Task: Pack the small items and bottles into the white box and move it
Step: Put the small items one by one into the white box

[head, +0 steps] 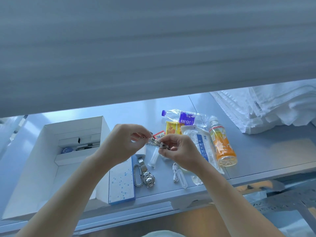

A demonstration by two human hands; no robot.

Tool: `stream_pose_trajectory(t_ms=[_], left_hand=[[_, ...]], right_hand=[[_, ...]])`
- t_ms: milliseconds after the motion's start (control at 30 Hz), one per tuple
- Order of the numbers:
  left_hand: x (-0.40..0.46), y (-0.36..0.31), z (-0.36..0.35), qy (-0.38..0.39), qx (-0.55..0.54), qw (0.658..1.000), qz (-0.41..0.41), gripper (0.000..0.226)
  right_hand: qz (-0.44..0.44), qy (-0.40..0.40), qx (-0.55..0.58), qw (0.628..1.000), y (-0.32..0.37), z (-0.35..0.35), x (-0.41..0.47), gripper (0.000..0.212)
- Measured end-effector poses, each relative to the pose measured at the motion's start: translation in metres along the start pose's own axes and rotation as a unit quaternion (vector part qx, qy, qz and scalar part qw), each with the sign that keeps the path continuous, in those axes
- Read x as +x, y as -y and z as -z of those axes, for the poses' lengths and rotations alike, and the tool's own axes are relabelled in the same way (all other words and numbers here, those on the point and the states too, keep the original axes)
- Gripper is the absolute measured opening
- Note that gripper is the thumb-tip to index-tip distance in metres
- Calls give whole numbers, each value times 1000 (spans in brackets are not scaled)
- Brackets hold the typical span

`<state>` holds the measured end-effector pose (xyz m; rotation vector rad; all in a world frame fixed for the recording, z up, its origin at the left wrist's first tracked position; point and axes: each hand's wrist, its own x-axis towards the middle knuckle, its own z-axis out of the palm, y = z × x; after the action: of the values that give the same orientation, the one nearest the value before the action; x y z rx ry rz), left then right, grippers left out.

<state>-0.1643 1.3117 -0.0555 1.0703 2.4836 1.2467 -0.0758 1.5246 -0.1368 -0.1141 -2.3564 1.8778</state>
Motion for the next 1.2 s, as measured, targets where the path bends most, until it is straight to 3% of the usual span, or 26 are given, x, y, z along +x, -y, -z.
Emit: stream_pose_trajectory(t_ms=[267,567,767,1200], left_hand=[[-40,38,42,-32,-10,999,39,24],[-79,84,99,-80,67,994,38,22],[-88,120,138,-113,122,985,45,21],[-60,188,173,-48,185,978,81,16]], right_hand=[[29,63,-87,994,31,-39,24,24],[61,130,-177,974,60,-110,63,20],[110,131,-231,958,84,-160,99,18],[96,182,-429,880,90,-224,159,20]])
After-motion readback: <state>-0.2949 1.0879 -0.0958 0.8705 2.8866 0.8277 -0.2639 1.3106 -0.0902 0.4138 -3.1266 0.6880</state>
